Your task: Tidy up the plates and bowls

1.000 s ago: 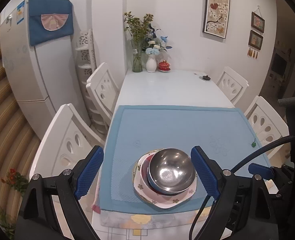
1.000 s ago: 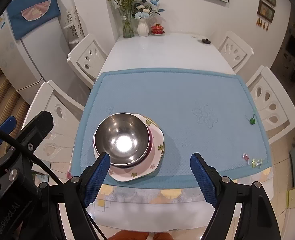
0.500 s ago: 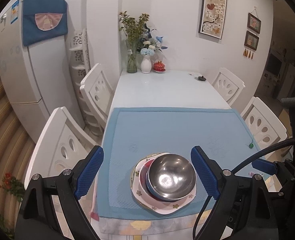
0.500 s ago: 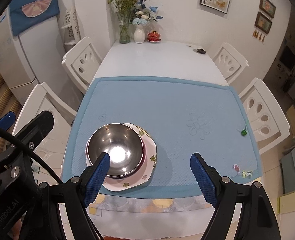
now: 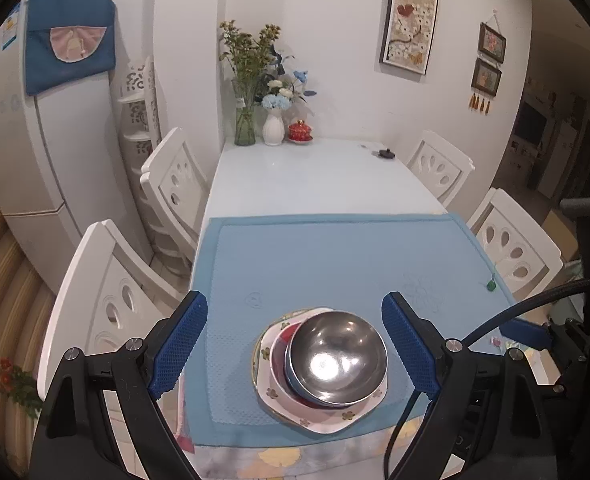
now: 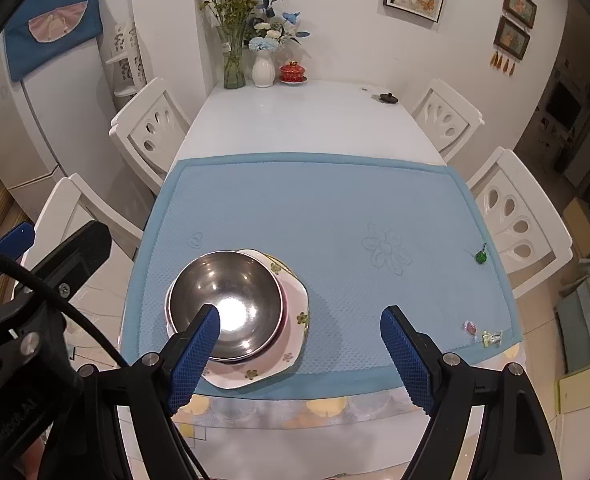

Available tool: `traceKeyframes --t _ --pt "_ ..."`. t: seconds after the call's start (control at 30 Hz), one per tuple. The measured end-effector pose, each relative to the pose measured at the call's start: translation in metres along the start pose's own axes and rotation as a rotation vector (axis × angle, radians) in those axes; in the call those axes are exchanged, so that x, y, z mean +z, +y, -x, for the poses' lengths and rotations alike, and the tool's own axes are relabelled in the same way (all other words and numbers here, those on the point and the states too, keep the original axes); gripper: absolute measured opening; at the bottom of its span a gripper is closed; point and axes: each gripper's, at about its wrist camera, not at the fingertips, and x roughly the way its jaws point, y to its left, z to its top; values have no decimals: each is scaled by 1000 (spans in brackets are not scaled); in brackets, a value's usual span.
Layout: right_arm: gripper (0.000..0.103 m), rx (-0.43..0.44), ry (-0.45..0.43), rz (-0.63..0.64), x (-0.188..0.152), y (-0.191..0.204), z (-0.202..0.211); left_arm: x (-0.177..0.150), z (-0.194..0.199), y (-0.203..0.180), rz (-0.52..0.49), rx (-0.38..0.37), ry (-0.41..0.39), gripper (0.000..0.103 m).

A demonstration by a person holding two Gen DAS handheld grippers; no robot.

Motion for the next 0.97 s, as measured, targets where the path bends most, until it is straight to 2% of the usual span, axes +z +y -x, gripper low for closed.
traceKeyframes --t 0.1,0.43,0.63,0.8,0.97 --pt "81 3 0 -1 -2 3 1 1 3 5 6 12 -20 89" --pt "80 11 8 33 -3 19 -3 -4 2 17 10 54 -2 89" --pt "81 19 9 38 -3 23 -5 -7 -6 22 8 137 26 89" --pt "81 15 18 32 -3 22 -7 -8 -12 28 36 116 53 89" --pt "81 10 23 28 -4 23 -8 -10 -14 27 24 116 44 89"
